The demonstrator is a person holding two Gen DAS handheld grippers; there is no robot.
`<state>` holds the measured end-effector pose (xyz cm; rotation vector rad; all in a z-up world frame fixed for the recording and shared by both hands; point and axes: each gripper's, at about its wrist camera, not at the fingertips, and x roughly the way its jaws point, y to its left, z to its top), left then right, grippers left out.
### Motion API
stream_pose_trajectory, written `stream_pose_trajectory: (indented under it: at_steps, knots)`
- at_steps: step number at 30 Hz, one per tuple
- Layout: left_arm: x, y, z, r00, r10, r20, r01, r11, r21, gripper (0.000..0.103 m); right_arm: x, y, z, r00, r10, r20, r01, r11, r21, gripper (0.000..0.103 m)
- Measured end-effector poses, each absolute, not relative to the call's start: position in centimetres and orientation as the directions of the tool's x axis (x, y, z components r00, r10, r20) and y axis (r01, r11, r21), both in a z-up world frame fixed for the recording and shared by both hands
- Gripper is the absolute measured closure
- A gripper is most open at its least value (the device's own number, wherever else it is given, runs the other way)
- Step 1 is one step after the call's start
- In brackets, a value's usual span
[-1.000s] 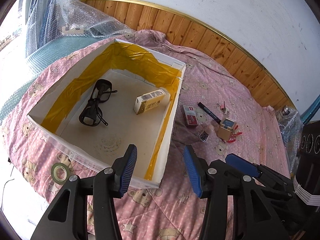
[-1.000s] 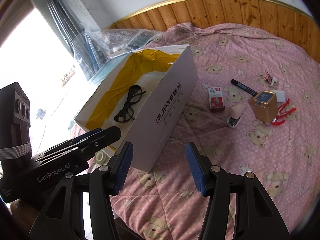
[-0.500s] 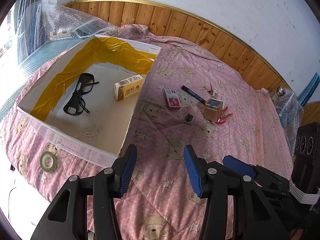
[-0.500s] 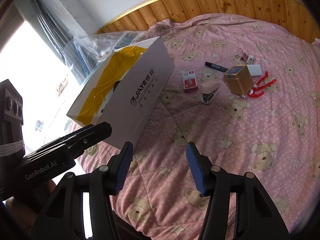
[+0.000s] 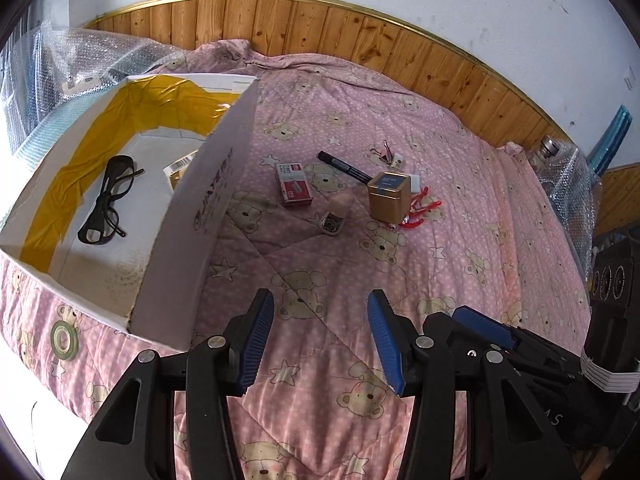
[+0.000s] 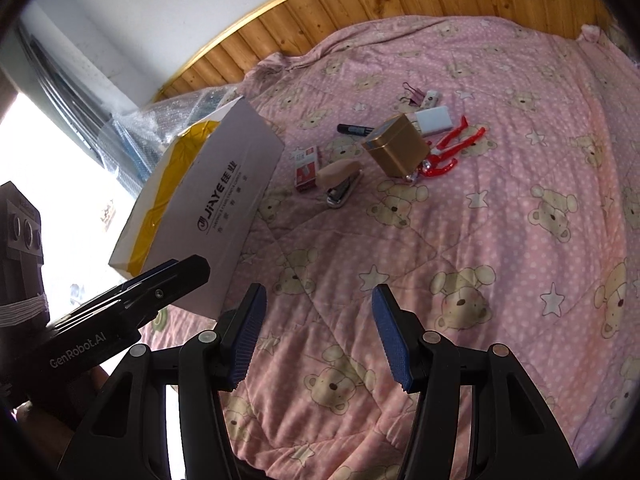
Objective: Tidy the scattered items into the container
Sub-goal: 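Withdraw both tools from the box back toward the remaining items, then grasp the beige stapler with the left tool while the right grasps the gold tin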
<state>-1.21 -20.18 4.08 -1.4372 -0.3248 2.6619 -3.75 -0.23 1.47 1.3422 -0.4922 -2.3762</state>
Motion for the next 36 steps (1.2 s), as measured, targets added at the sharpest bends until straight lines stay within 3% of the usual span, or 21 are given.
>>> stream_pose_trajectory:
  at_steps: [14, 36]
  knots:
    - [-6.3, -16.7, 2.0, -0.497, 0.221, -0.839, -0.033, -0.971, -0.236, 0.052, -7.2, 4.3, 0.3, -0.496, -0.437, -0.750, 0.030, -0.873, 0.487, 0.045]
    - [-14.7, -15.3, -2.7, -0.389, 0.259, -0.884, -0.035, -0.963, -0.267, 0.052, -15.4, 4.9, -0.9, -0.453, -0.386, -0.804, 0.056, -0.912, 0.406, 0.045]
